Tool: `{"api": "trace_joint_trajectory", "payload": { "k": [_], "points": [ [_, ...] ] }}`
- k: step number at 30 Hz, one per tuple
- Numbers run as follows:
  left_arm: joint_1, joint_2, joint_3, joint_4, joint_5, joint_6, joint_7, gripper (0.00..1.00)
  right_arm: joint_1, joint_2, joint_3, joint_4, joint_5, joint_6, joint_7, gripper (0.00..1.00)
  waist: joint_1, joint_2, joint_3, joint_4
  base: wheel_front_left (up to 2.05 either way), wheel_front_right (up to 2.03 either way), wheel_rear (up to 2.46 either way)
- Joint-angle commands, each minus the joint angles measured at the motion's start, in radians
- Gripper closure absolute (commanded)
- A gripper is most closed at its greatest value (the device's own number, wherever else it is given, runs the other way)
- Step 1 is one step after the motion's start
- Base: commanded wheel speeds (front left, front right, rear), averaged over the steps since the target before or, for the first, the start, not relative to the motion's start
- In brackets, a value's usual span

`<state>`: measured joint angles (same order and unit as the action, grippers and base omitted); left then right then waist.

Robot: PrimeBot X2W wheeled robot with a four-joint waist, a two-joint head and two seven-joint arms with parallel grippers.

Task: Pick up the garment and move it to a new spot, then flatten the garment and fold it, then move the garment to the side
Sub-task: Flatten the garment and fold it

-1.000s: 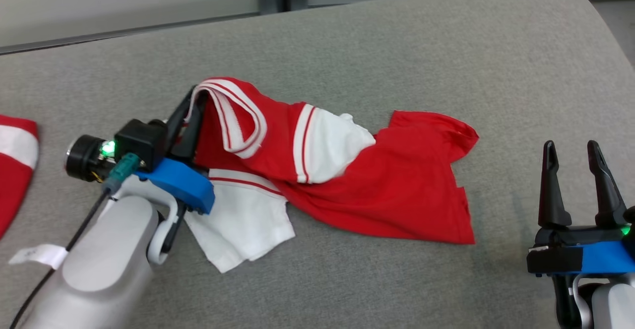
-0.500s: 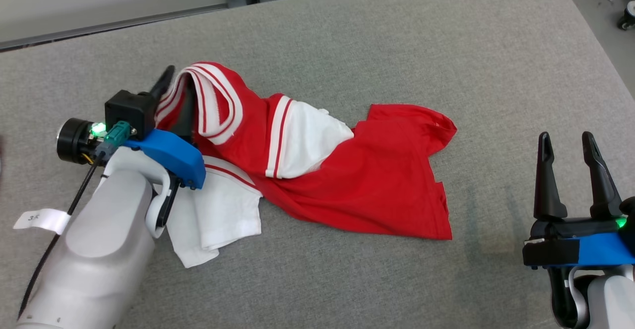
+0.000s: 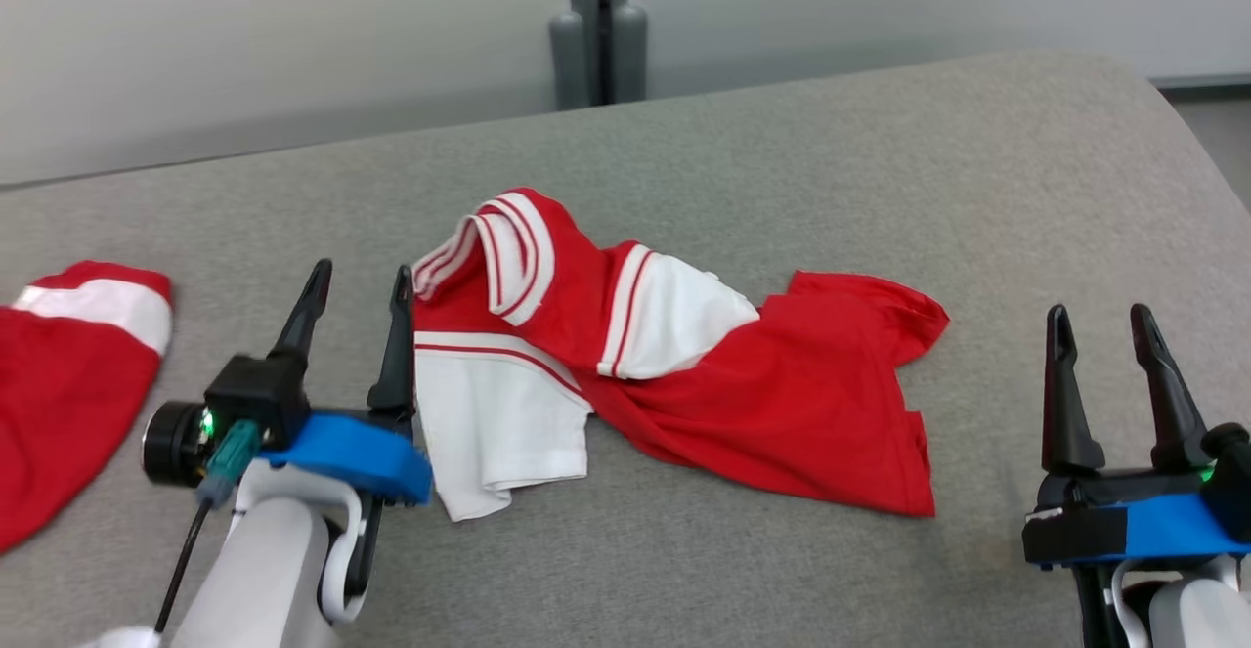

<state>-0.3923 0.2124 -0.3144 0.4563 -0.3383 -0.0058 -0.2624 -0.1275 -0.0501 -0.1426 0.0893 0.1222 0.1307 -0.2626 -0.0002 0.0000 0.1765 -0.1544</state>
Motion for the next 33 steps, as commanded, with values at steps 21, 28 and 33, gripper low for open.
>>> {"api": "trace_joint_trajectory", "payload": {
  "k": [21, 28, 33],
  "points": [
    [0.385, -0.103, 0.272, -0.328, 0.175, -0.003, -0.003, 0.0, 0.088, -0.001, -0.006, 0.05, -0.019, 0.0, -0.003, 0.0, 0.0002, 0.0, -0.107, 0.165, 0.0, 0.0, 0.0],
    [0.381, -0.12, 0.294, -0.331, 0.198, -0.02, -0.003, 0.0, 0.101, -0.001, 0.008, 0.12, -0.048, 0.0, 0.027, 0.0, 0.0002, 0.0, -0.113, 0.173, 0.0, 0.0, 0.0],
    [0.365, -0.133, 0.3, -0.332, 0.209, -0.034, -0.003, 0.0, 0.126, -0.001, 0.009, 0.189, -0.07, 0.0, 0.063, 0.0, 0.0002, 0.0, -0.104, 0.181, 0.0, 0.0, 0.0]
  ]
}}
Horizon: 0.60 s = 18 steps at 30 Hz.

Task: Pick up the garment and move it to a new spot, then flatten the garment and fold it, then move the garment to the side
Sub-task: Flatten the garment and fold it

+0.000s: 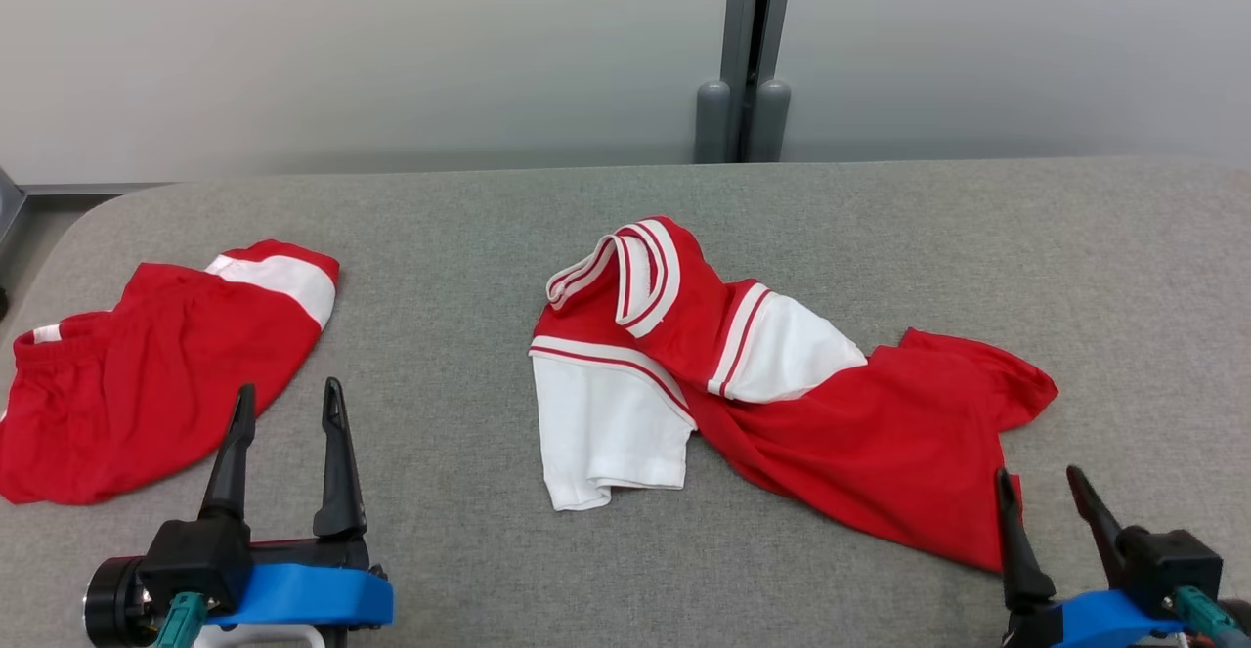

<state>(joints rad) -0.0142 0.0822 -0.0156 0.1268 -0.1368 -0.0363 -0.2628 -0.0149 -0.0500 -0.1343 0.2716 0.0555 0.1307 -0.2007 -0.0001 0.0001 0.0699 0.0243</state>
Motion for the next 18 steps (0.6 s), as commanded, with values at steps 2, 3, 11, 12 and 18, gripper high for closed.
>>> {"api": "trace_joint_trajectory", "payload": {
  "k": [2, 3, 11, 12, 18],
  "points": [
    [-0.022, -0.006, 0.003, 0.003, 0.008, -0.01, -0.003, 0.0, 0.024, -0.001, 0.003, 0.045, -0.012, 0.0, 0.008, 0.0, 0.0001, -0.0001, 0.009, 0.008, 0.0, 0.0, 0.0],
    [-0.026, -0.007, 0.005, 0.007, 0.01, -0.015, -0.003, 0.0, 0.027, -0.001, 0.001, 0.068, -0.014, 0.0, 0.009, 0.0, 0.0001, -0.0001, 0.012, 0.011, 0.0, 0.0, 0.0],
    [-0.034, -0.018, 0.014, 0.017, 0.02, -0.03, -0.003, 0.0, 0.006, -0.001, 0.043, 0.232, 0.008, 0.0, -0.011, 0.0, 0.0001, -0.0001, 0.023, 0.02, 0.0, 0.0, 0.0],
    [-0.034, -0.019, 0.016, 0.018, 0.02, -0.031, -0.003, 0.0, -0.003, -0.001, 0.055, 0.25, 0.013, 0.0, -0.011, 0.13, 0.0001, -0.0001, 0.024, 0.019, 0.0, 0.0, 0.0],
    [-0.024, -0.024, 0.023, 0.022, 0.023, -0.035, -0.003, 0.0, -0.041, -0.001, 0.112, 0.295, 0.024, 0.0, -0.039, 1.0, 0.0001, -0.0001, 0.015, -0.001, 0.0, 0.0, 0.0]
  ]
}}
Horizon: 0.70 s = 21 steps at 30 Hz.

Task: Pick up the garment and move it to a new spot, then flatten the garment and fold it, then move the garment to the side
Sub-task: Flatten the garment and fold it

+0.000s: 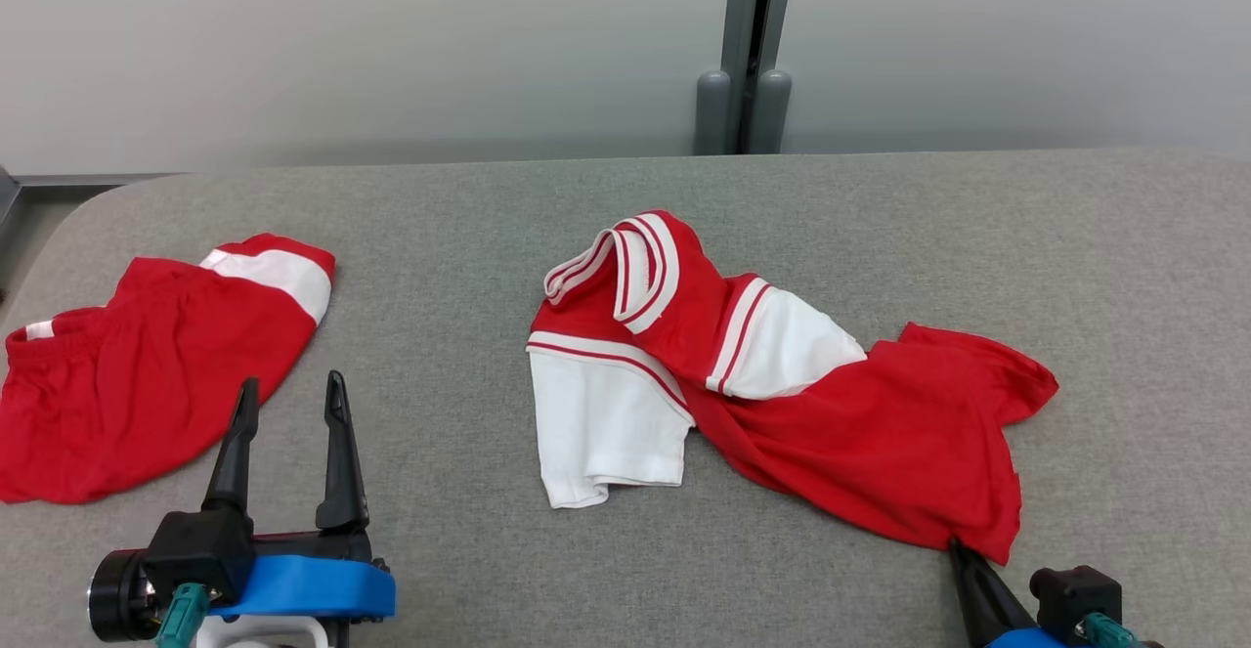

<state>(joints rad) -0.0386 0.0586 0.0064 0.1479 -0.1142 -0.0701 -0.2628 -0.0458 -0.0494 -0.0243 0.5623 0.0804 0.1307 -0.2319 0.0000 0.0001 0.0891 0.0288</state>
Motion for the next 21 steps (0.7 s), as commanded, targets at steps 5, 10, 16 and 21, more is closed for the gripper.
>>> {"api": "trace_joint_trajectory", "payload": {
  "k": [5, 10, 16, 21],
  "points": [
    [0.008, -0.004, -0.002, 0.009, 0.004, -0.008, -0.003, 0.0, -0.011, -0.003, 0.022, -0.001, -0.008, 0.0, -0.017, 1.0, 0.0, -0.0001, -0.023, -0.026, 0.0, 0.0, 0.0],
    [0.013, -0.006, -0.003, 0.012, 0.003, -0.007, -0.003, 0.0, 0.012, -0.004, 0.037, -0.026, 0.002, 0.0, -0.016, 1.0, 0.0, -0.0001, -0.037, -0.041, 0.0, 0.0, 0.0],
    [0.022, -0.007, -0.003, 0.013, 0.004, -0.008, -0.003, 0.0, 0.03, -0.009, 0.055, -0.079, 0.02, 0.0, -0.023, 1.0, 0.0, -0.0001, -0.043, -0.048, 0.0, 0.0, 0.0],
    [0.02, -0.008, -0.006, 0.018, 0.007, -0.011, -0.003, 0.0, 0.046, -0.008, 0.075, -0.116, 0.032, 0.0, 0.001, 1.0, 0.0, -0.0001, -0.044, -0.047, 0.0, 0.0, 0.0]
  ]
}}
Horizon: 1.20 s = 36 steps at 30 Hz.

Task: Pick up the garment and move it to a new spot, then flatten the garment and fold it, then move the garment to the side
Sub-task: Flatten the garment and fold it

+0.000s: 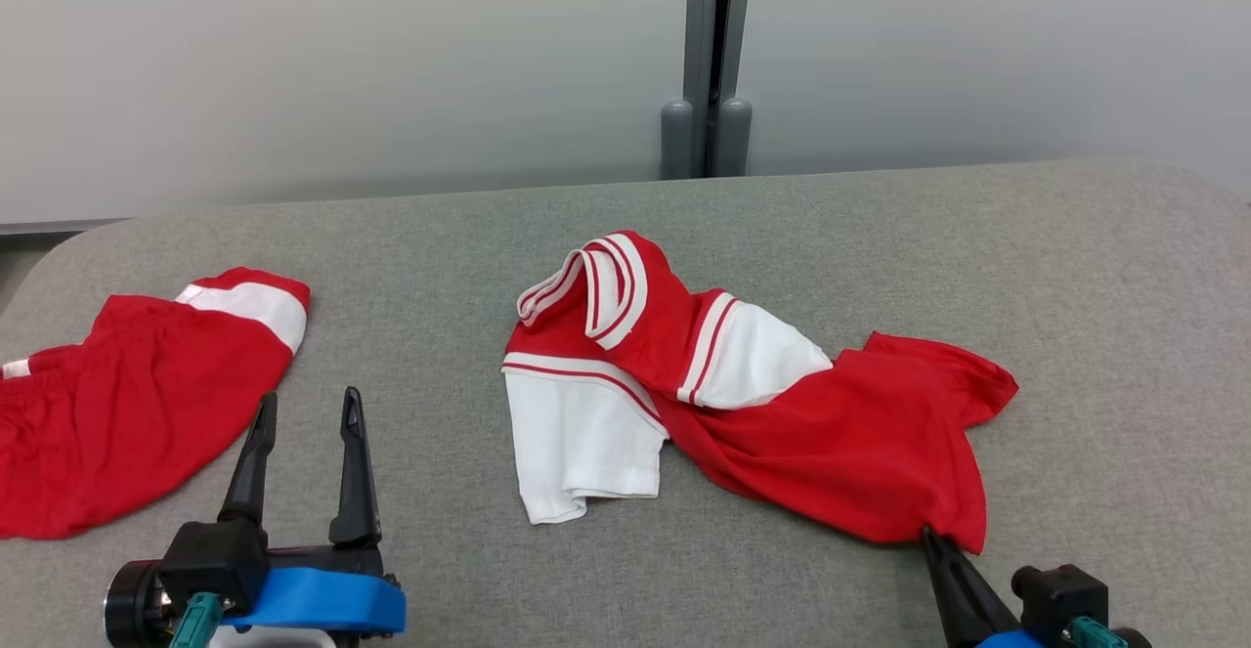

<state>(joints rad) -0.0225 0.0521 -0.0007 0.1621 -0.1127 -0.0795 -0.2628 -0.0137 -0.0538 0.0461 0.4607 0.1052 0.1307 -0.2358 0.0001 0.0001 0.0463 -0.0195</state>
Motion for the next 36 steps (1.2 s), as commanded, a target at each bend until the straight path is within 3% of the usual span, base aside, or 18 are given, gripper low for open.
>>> {"api": "trace_joint_trajectory", "payload": {
  "k": [1, 16, 21, 22, 23, 28, 36],
  "points": [
    [0.004, -0.002, 0.001, 0.005, 0.005, -0.002, -0.003, 0.0, 0.023, -0.003, 0.008, -0.027, 0.018, 0.0, 0.011, 1.0, -0.0001, -0.0001, -0.002, 0.002, 0.0, 0.0, 0.0],
    [0.009, -0.002, 0.002, 0.006, -0.001, 0.001, -0.003, 0.0, 0.267, -0.008, 0.137, -0.376, 0.124, 0.0, 0.237, 1.0, -0.0001, -0.0001, -0.009, -0.028, 0.0, 0.0, 0.0],
    [0.0, -0.002, -0.001, 0.005, -0.001, 0.0, -0.003, 0.0, 0.308, -0.018, 0.14, -0.42, 0.161, 0.0, 0.329, 1.0, -0.0001, -0.0001, -0.001, -0.037, 0.0, 0.0, 0.0],
    [-0.002, -0.002, -0.001, 0.005, 0.0, 0.0, -0.003, 0.0, 0.31, -0.017, 0.139, -0.427, 0.166, 0.0, 0.34, 0.31, -0.0001, -0.0001, 0.001, -0.038, 0.0, 0.0, 0.0],
    [-0.005, -0.002, -0.001, 0.005, -0.001, -0.001, -0.003, 0.0, 0.314, -0.016, 0.136, -0.433, 0.175, 0.0, 0.347, 0.0, -0.0001, -0.0001, 0.003, -0.038, 0.0, 0.0, 0.0],
    [-0.014, -0.002, 0.003, 0.007, 0.001, -0.003, -0.003, 0.0, 0.271, -0.03, 0.113, -0.494, 0.157, 0.0, 0.322, 0.0, -0.0001, -0.0001, 0.014, -0.039, 0.0, 0.0, 0.0],
    [-0.031, -0.002, 0.006, 0.0, 0.006, -0.007, -0.003, 0.0, 0.102, -0.085, -0.031, -0.561, 0.08, 0.0, 0.261, 0.0, -0.0001, -0.0001, 0.038, -0.023, 0.0, 0.0, 0.0]
  ]
}}
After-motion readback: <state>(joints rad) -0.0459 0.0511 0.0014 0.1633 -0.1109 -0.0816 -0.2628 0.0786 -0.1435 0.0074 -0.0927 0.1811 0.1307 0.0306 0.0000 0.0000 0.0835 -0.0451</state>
